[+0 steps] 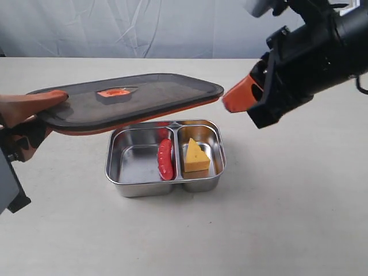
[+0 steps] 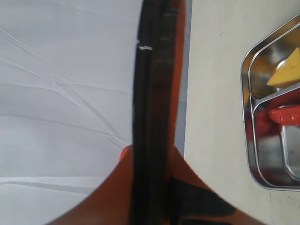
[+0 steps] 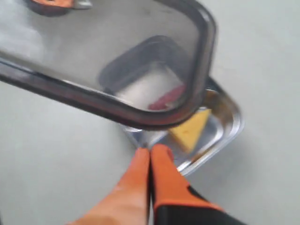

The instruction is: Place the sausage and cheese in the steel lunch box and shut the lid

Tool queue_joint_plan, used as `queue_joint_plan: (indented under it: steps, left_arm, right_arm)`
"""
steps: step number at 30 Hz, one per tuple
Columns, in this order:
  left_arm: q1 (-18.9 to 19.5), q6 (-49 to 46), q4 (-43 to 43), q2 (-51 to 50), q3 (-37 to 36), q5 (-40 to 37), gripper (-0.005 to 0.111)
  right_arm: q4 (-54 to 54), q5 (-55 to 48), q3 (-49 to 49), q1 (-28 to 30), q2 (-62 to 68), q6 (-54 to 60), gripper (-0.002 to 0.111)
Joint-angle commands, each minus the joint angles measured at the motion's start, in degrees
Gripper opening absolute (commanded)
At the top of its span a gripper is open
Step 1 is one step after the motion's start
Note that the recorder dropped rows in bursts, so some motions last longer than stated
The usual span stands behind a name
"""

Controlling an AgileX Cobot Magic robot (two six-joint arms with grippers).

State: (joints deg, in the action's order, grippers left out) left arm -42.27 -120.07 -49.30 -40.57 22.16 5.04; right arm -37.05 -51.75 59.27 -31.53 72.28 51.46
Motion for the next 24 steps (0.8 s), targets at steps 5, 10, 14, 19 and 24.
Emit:
queue_joint_plan:
  steps: [5, 10, 14, 19, 24]
  left_arm:
    - [-0.17, -0.11, -0.99, 0.47, -0.03, 1.43, 0.000]
    - [-0.17, -0.11, -1.19, 0.60, -0.03, -0.52, 0.000]
    - [-0.17, -0.11, -2.59, 0.92, -0.03, -2.56, 0.000]
    - [-0.17, -0.11, -6.77, 2.51, -0.03, -2.44, 0.000]
    - [-0.17, -0.11, -7.16, 3.82, -0.03, -2.44, 0.000]
  right_arm:
    - [27.63, 15.65, -8.41, -16.18, -14.94, -22.73, -0.001]
    - [19.23, 14.90, -8.85, -23.05, -15.13, -23.00, -0.001]
    - [11.13, 14.43, -8.85, -24.53, -13.77, -23.00, -0.001]
    - [15.36, 11.44, -8.63, -24.87, -14.83, -20.26, -0.001]
    - [40.12, 13.80, -8.63, -31.18, -16.99, -28.38, -0.001]
